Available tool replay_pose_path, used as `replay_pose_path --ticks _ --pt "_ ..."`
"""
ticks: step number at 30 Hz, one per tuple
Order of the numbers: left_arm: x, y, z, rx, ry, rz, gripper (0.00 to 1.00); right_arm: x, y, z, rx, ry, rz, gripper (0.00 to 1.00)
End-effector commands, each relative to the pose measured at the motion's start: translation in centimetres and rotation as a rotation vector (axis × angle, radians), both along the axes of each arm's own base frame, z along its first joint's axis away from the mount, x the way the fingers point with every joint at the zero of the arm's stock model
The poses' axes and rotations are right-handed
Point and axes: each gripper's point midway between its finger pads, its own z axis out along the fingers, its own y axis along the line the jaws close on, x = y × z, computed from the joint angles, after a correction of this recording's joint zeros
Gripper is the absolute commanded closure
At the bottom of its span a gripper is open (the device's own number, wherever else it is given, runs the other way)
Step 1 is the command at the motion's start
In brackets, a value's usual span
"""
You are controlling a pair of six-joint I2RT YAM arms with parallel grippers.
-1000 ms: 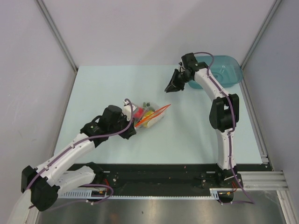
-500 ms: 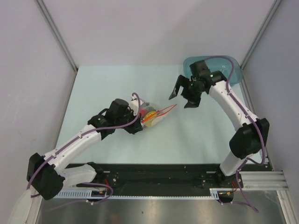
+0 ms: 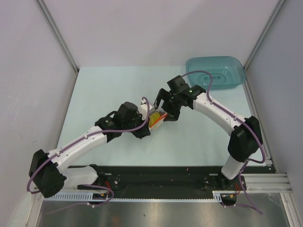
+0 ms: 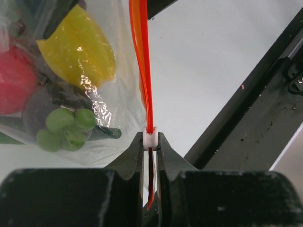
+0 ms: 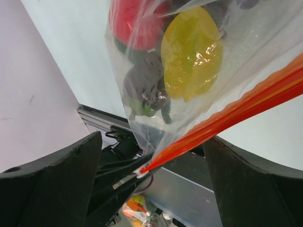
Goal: Open the zip-top bag and remove the fake food
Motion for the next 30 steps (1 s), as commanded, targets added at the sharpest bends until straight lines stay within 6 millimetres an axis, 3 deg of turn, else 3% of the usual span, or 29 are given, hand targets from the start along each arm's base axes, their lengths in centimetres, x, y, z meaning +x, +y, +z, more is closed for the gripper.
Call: replay_pose_path --ticks 1,2,4,8,12,13,20,28,30 --pt "0.6 -1.7 2.8 -0.072 -0.049 0.002 1.0 0.4 1.5 -1.0 0.001 0.007 -0.033 0.11" --pt "0.5 -1.7 2.9 -0.075 -0.049 0.003 1.0 0.4 1.5 -1.2 -0.004 0.009 -0.034 0.12" --pt "0.5 -1.7 2.9 -0.077 -0.047 0.01 1.0 0.4 1.3 -1.5 -0.016 0.01 -0.047 0.26" --pt "0.4 -1.0 2.4 -0.047 -0.027 0.055 1.0 2.1 1.0 -1.0 -0.002 -0.055 -0.05 0.5" --pt "-0.3 -0.1 1.3 -0.052 0.013 0.117 1.0 3.9 1.7 -1.5 0.053 -0.097 0.061 0.98" --pt "-0.7 0.0 0.6 -0.054 0.037 0.129 1.0 3.9 1.6 -2.5 0.039 -0.073 0.079 1.0" --pt "-2.9 0.5 0.6 -0.086 0.084 0.136 1.0 6.5 1.1 -0.7 0.005 -0.183 0.092 1.0" --pt "-4.9 1.3 0.4 -0.109 0.126 0.135 1.0 7.7 1.5 0.0 -0.03 -0.252 0.147 1.0" --pt "-5.4 1.4 0.3 -0.114 0.136 0.134 0.96 8.0 1.7 0.0 -0.037 -0.273 0.167 1.0"
